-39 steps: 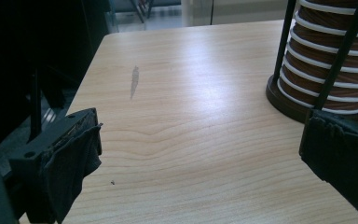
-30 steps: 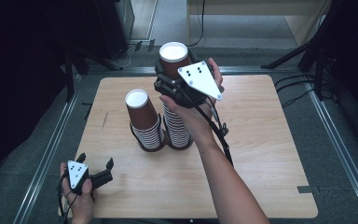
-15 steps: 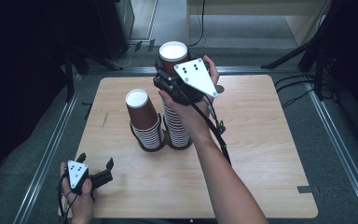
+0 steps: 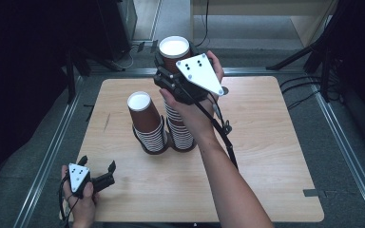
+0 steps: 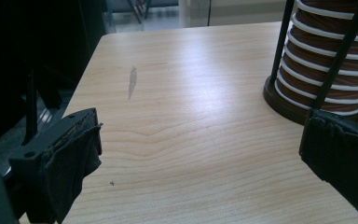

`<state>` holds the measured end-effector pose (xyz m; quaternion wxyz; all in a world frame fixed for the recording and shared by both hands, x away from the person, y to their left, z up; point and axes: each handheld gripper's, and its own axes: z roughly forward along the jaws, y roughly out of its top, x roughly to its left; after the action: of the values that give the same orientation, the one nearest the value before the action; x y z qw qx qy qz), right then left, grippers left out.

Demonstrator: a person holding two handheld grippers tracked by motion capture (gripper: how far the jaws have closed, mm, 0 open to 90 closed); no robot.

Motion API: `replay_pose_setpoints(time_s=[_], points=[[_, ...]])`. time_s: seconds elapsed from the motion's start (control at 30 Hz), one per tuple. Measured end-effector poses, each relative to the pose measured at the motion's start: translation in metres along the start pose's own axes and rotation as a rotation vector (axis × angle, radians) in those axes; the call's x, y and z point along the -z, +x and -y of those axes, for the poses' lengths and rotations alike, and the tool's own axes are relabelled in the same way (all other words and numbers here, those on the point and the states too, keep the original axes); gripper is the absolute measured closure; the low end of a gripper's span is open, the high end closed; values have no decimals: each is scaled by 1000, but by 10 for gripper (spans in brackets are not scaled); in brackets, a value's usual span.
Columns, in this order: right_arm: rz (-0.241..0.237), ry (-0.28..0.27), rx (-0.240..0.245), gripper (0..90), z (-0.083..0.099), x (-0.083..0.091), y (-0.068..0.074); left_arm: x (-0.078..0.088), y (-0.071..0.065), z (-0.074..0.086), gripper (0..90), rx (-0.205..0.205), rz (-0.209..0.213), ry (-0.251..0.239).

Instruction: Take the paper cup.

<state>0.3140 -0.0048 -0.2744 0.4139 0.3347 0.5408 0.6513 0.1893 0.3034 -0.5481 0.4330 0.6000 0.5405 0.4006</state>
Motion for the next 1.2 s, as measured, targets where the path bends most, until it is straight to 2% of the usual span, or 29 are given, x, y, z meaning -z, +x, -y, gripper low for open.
replay_pose_setpoints(time_s=[0.17,0.23,0.27,0.37,0.43,0.47,0.5,0.67,0.73,0.8,0.87,0.9,1.03,1.13,1.2], points=[[0,-24,-34,235,-6,2,-5,0,0,0,0,0,1,-2],[-1,-23,-34,235,-7,2,-5,0,0,0,0,1,1,-3],[-19,2,-19,234,-8,0,-4,0,0,0,0,0,1,-2],[-16,-7,-17,234,-8,2,-3,0,0,0,0,0,2,-3],[-29,6,-25,234,-9,0,-6,0,0,0,0,1,3,-4],[-57,-5,-26,234,-10,2,-7,1,0,0,0,0,3,-5],[-62,-14,-21,235,-11,4,-7,1,0,0,0,-1,3,-11],[-34,-25,8,234,-14,6,-3,2,-4,-1,0,-25,10,-30],[-44,-24,10,234,-13,5,0,3,-3,-1,0,-25,13,-31],[-51,5,-2,234,-8,1,-1,2,0,-1,0,0,9,-28],[-59,1,1,234,-6,2,0,2,1,-1,0,4,9,-25],[-48,4,9,234,-6,2,2,2,1,-1,0,10,11,-24],[-37,-21,-6,230,-9,2,1,2,-1,-1,0,-9,10,-27],[-5,-13,13,306,-8,1,0,2,-1,-1,0,-6,10,-29],[-6,-7,15,299,-5,2,-1,2,0,-1,0,1,10,-28]])
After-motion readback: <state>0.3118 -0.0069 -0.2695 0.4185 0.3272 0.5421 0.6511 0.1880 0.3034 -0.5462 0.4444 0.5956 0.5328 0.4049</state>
